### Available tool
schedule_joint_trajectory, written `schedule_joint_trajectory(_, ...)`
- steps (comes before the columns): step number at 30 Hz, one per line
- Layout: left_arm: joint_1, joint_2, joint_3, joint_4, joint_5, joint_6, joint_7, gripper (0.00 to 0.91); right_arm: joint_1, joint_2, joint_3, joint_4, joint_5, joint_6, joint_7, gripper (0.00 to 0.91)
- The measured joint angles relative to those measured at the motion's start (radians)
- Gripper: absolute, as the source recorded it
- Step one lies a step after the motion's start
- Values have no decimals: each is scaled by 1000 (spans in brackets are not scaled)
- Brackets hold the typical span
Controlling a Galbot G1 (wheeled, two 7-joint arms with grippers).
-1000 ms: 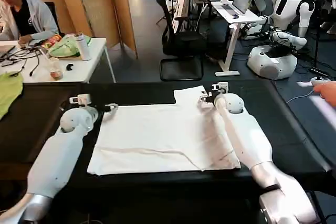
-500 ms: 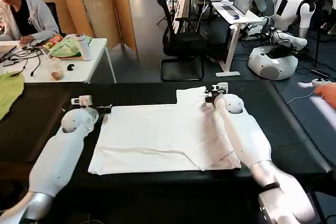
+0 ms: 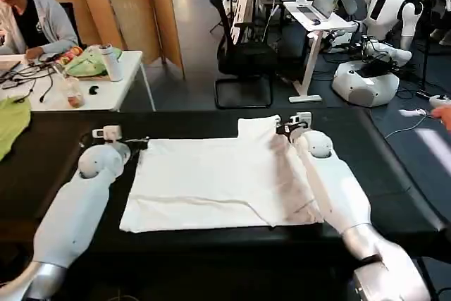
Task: Fold and organize the clothes.
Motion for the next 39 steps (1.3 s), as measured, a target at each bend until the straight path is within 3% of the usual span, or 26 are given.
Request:
schedule_joint_trajectory(7, 89, 59, -36, -160, -35, 18, -14, 0, -100, -113, 3, 200, 62, -47, 28, 0)
schedule_joint_trajectory(22, 421, 216, -170, -504, -43, 30, -30, 0, -367, -340, 58, 603, 136, -232, 109, 0)
schedule_joint_trajectory(30, 550, 208, -202, -604, 45, 30, -24, 0, -509, -415, 102, 762, 142, -235, 113, 0)
schedule_joint_trajectory(39, 645, 169, -216, -628, 139, 30, -19, 0, -645, -429, 124, 832, 121, -235, 127, 0)
